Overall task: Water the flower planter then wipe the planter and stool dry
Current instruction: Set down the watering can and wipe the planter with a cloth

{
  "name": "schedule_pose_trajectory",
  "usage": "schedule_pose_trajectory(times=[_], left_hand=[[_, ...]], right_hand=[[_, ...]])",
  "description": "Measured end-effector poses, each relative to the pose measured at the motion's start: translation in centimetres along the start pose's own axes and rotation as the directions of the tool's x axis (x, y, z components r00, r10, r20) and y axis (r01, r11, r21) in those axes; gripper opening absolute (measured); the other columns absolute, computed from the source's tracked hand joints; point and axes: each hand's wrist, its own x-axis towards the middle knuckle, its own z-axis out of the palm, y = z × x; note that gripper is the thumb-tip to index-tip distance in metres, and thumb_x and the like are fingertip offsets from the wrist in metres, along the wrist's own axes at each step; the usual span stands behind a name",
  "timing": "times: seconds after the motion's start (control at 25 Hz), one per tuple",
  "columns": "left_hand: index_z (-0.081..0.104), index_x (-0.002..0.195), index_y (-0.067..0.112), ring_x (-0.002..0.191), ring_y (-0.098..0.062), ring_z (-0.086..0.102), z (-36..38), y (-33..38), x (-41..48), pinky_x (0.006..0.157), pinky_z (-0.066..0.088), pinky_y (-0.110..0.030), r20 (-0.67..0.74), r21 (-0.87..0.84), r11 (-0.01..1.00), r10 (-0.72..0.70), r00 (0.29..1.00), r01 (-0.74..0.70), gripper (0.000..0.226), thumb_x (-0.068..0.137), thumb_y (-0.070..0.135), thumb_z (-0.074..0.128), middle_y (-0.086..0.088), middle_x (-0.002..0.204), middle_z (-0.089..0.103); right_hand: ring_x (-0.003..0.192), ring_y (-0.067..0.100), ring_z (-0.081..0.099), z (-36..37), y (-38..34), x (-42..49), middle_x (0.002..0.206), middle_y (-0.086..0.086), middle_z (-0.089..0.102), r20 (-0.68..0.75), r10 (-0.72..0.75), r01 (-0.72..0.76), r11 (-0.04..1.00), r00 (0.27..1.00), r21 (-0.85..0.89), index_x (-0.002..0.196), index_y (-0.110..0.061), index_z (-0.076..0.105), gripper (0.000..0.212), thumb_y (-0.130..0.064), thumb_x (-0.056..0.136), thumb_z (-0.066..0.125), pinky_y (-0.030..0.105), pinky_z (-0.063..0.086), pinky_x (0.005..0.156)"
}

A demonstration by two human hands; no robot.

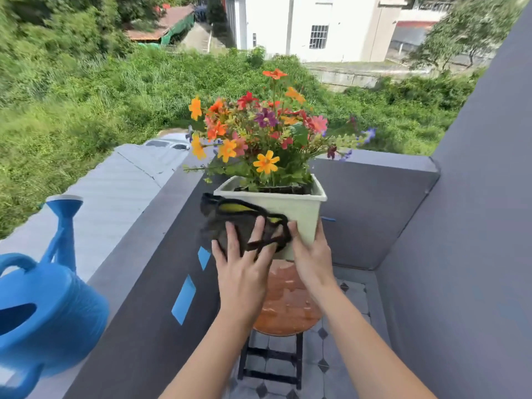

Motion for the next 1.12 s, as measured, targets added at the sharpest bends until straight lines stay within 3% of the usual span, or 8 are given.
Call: schedule_pose_trajectory(times=[0.2, 0.36, 0.52, 0.68, 0.8, 0.92, 1.04, 1.12], left_hand=[[0.04, 0.136, 0.037, 0.107, -0.038, 0.042, -2.2, -0.9, 3.3, 0.089, 0.033, -0.074, -0.068, 0.019, 0.999, -0.039, 0.997, 0.041, 0.06, 0.082, 0.011, 0.046, 0.002, 0.148, 0.042], [0.042, 0.135, 0.028, 0.114, -0.033, 0.043, -0.9, -2.2, -0.7, 0.091, 0.042, -0.064, -0.079, -0.055, 0.994, 0.086, 0.993, -0.09, 0.051, 0.088, 0.009, 0.045, -0.001, 0.146, 0.036], [0.042, 0.135, 0.025, 0.125, -0.03, 0.04, -1.2, -3.3, -1.7, 0.091, 0.046, -0.056, -0.04, -0.094, 0.975, 0.198, 0.979, -0.201, 0.064, 0.08, -0.002, 0.061, -0.001, 0.145, 0.034], [0.037, 0.139, 0.031, 0.134, -0.027, 0.036, -4.1, -2.2, 3.9, 0.093, 0.042, -0.028, -0.123, -0.325, 0.945, -0.09, 0.988, 0.045, 0.064, 0.087, -0.001, 0.057, 0.007, 0.151, 0.027], [0.038, 0.139, 0.034, 0.125, -0.005, 0.045, -5.8, -1.2, 4.2, 0.086, 0.034, -0.004, -0.022, -0.606, 0.717, -0.448, 0.894, 0.344, 0.044, 0.099, 0.018, 0.043, 0.011, 0.141, 0.041], [0.051, 0.124, 0.029, 0.093, 0.007, 0.052, -6.1, -0.3, 0.9, 0.076, 0.03, 0.005, 0.049, -0.581, 0.76, -0.325, 0.944, 0.292, 0.029, 0.099, 0.03, 0.038, 0.006, 0.099, 0.059], [0.05, 0.131, 0.032, 0.104, -0.004, 0.054, -6.5, 0.0, 0.5, 0.083, 0.029, 0.006, 0.081, -0.616, 0.754, -0.227, 0.971, 0.228, 0.038, 0.097, 0.043, 0.035, -0.001, 0.119, 0.061], [0.047, 0.133, 0.026, 0.11, -0.003, 0.051, -7.4, 0.2, 2.8, 0.083, 0.028, 0.006, 0.136, -0.689, 0.637, -0.354, 0.925, 0.345, 0.04, 0.094, 0.034, 0.041, 0.012, 0.123, 0.055]], right_hand=[[0.084, -0.023, 0.056, 1.3, -0.6, -0.9, 0.1, -0.027, 0.063, 0.004, -0.022, 0.022, 0.997, 1.0, 0.079, 0.139, -0.035, 0.039, 0.062, -0.039, 0.084, 0.066, 0.016, 0.046, 0.08], [0.111, 0.001, 0.059, 1.4, -1.8, -0.5, 0.117, -0.019, 0.066, 0.006, 0.014, -0.015, 0.99, 1.0, 0.14, 0.137, -0.041, 0.039, 0.09, -0.082, 0.059, 0.058, 0.036, 0.046, 0.102], [0.113, 0.007, 0.058, 0.4, -2.7, -0.3, 0.121, -0.013, 0.064, -0.011, -0.019, 0.02, 0.997, 1.0, 0.07, 0.137, -0.037, 0.041, 0.082, -0.074, 0.065, 0.056, 0.037, 0.044, 0.104], [0.111, 0.002, 0.059, 0.3, -2.6, -1.1, 0.116, -0.018, 0.065, 0.036, -0.01, 0.005, 0.993, 0.999, 0.119, 0.129, -0.043, 0.047, 0.079, -0.081, 0.061, 0.058, 0.035, 0.044, 0.102], [0.108, -0.002, 0.055, -0.5, -3.0, -0.7, 0.114, -0.019, 0.062, 0.095, 0.009, -0.027, 0.98, 0.995, 0.198, 0.117, -0.041, 0.053, 0.056, -0.067, 0.068, 0.06, 0.03, 0.042, 0.1], [0.108, -0.002, 0.054, -2.2, -2.9, 0.3, 0.12, -0.012, 0.059, 0.151, 0.051, -0.094, 0.95, 0.987, 0.297, 0.111, -0.037, 0.052, 0.035, -0.05, 0.079, 0.057, 0.027, 0.039, 0.1], [0.119, 0.011, 0.054, -3.4, -2.1, 0.7, 0.124, -0.009, 0.061, 0.203, 0.092, -0.156, 0.931, 0.975, 0.331, 0.112, -0.035, 0.056, 0.045, -0.058, 0.074, 0.065, 0.042, 0.036, 0.111], [0.118, 0.015, 0.059, -3.7, -2.0, 0.4, 0.124, -0.004, 0.065, 0.25, 0.074, -0.164, 0.919, 0.965, 0.359, 0.118, -0.027, 0.059, 0.073, -0.068, 0.059, 0.072, 0.041, 0.043, 0.104]])
